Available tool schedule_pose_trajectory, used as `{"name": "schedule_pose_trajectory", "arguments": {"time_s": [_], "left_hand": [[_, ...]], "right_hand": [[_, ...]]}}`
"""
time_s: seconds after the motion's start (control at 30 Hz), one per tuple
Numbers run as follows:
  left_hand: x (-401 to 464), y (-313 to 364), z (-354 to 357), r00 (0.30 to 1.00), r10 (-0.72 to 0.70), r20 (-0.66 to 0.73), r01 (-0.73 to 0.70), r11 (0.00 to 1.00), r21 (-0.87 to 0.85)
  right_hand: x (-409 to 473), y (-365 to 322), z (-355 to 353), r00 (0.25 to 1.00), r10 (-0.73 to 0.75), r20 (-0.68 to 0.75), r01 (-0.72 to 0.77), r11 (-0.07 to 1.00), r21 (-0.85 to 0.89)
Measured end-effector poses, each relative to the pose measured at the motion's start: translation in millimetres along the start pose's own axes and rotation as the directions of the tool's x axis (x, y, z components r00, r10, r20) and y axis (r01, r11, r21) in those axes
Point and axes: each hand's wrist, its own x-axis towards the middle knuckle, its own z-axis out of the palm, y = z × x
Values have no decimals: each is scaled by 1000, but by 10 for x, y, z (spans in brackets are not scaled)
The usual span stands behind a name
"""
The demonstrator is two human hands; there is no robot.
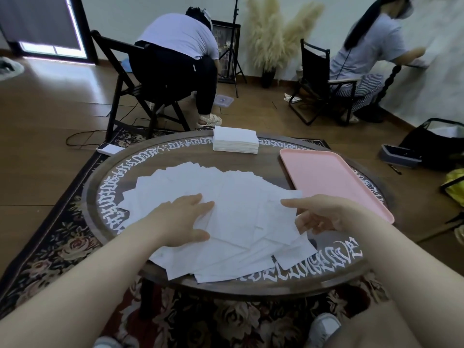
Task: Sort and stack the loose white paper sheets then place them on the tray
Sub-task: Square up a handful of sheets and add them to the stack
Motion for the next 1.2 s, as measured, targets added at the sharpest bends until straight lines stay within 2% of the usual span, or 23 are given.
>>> {"name": "schedule_pose_trajectory", "arguments": {"time_s": [0.07,0.13,0.27,0.4,0.53,0.77,1.03,1.13,1.2], "left_hand": [[0,12,-4,1000,-5,12,5,1000,-1],[5,34,-11,1000,-7,16,7,1000,-4],[23,61,-5,1000,2,-9,-2,1000,4],[47,71,31,998,35,-49,-35,999,-13],[103,34,93,1000,18,-19,-18,1000,8],[141,4,165,1000,-4,18,3,997,73],[138,38,171,999,-28,20,26,996,84],[141,38,169,999,-28,24,26,996,79],[144,48,162,999,-29,25,27,997,77]], "right_hand": [[-22,43,-8,989,29,147,-19,997,-75],[-8,89,56,975,-15,222,33,996,-78],[71,111,280,974,-182,131,169,980,104],[90,54,462,978,-196,66,177,960,217],[83,37,547,988,-138,-72,151,959,239],[-32,80,418,986,-125,-109,150,951,271],[-181,154,31,974,-125,-189,150,980,129],[-270,212,-216,961,-138,-238,183,967,176],[-350,244,-343,938,-195,-288,277,919,281]]}}
